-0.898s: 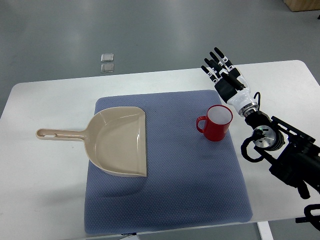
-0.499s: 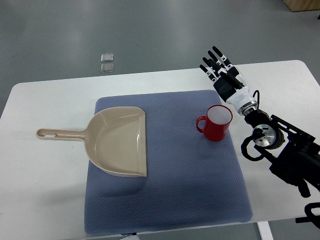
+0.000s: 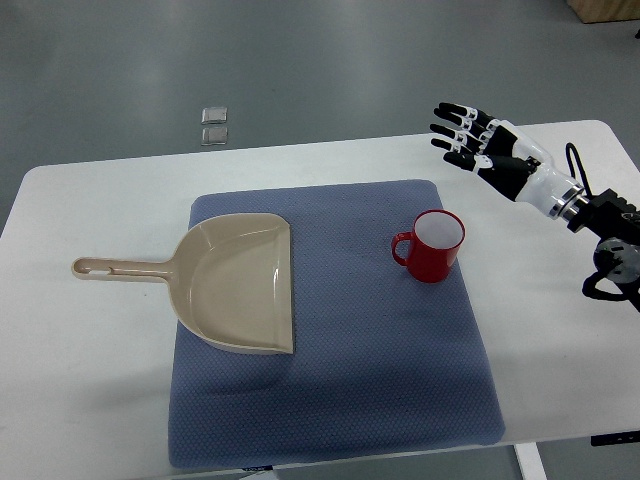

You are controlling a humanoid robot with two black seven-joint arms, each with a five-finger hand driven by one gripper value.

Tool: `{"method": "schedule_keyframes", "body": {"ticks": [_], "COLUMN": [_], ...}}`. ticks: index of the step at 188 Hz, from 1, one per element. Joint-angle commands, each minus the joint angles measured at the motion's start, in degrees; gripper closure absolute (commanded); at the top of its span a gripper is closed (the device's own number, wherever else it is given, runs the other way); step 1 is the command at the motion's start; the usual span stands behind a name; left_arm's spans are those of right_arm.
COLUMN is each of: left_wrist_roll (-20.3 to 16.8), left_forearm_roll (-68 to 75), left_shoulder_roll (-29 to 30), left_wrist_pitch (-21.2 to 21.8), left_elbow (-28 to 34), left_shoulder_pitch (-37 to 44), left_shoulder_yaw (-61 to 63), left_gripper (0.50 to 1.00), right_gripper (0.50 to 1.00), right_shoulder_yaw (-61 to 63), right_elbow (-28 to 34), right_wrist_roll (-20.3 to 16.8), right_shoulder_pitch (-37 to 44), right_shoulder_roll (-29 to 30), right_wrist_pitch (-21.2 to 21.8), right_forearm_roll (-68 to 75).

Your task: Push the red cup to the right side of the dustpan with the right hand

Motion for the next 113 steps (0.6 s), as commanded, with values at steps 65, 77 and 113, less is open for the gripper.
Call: {"method": "schedule_keyframes", "body": {"ticks": [65, 77, 113], "left_wrist_roll": [0.0, 0.0, 0.0], "left_forearm_roll": [0.0, 0.0, 0.0], "left_shoulder_roll": [0.0, 0.0, 0.0], "left_wrist_pitch": [0.0, 0.0, 0.0], "left_elbow": [0.0, 0.1, 0.0], "left_shoulder_pitch": [0.0, 0.0, 0.0], "left_shoulder_yaw": [0.1, 0.1, 0.1], "left_gripper": [0.500, 0.500, 0.500], "right_gripper": [0.566, 0.566, 0.566], "right_shoulder_yaw": [0.0, 0.0, 0.0], "right_elbow": [4.0, 4.0, 4.0], "right_wrist_roll": [7.8, 7.8, 7.8], "right_shoulder_pitch": [-3.4, -3.6, -5.1], "right_shoulder_roll": [-6.4, -6.4, -6.4], "right_wrist_pitch": [0.0, 0.0, 0.0], "right_forearm_roll": [-13.5, -16.3, -23.8]}}
